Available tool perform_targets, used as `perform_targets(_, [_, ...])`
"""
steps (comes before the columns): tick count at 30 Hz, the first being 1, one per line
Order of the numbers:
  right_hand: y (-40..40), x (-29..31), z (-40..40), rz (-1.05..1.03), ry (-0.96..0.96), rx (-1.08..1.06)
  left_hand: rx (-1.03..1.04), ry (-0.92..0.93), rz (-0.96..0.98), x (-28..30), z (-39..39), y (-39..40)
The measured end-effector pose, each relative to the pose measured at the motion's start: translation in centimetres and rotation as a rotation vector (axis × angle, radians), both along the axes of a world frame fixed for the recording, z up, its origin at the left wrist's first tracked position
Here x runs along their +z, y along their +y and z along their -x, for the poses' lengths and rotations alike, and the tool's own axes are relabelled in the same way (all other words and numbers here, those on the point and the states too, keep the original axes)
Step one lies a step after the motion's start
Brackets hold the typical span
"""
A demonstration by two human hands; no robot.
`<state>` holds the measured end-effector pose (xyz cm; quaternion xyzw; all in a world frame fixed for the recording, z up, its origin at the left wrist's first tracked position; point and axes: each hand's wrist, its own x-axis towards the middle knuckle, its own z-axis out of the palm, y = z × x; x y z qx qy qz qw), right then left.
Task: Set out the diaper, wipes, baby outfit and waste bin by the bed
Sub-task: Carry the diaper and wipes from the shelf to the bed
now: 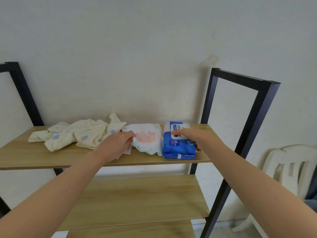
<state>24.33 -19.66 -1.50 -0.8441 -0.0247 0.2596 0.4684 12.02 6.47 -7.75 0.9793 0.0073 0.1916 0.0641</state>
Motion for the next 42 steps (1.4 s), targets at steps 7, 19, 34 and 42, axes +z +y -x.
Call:
perform_targets(7, [0.8, 0.4, 0.4, 0.031, -0.057, 0.075, 0.057, -0.225, 0.182, 1.5, 0.4, -1.7])
perform_targets(19, [-1.0, 1.3, 1.8, -0.189, 0.098, 0.067, 0.089, -0.539, 0.492, 4.7, 0.3, -3.2])
perform_targets(34, [-1.7, 1.6, 9.8, -0.584, 0.01, -0.037, 0.228, -0.503, 1.414, 7.1, 4.7, -4.9])
perform_targets(42, [-2.8, 0.6, 14.0, -0.594, -0.033, 0.044, 0.171, -0.407, 1.419, 5.5, 10.7, -9.2])
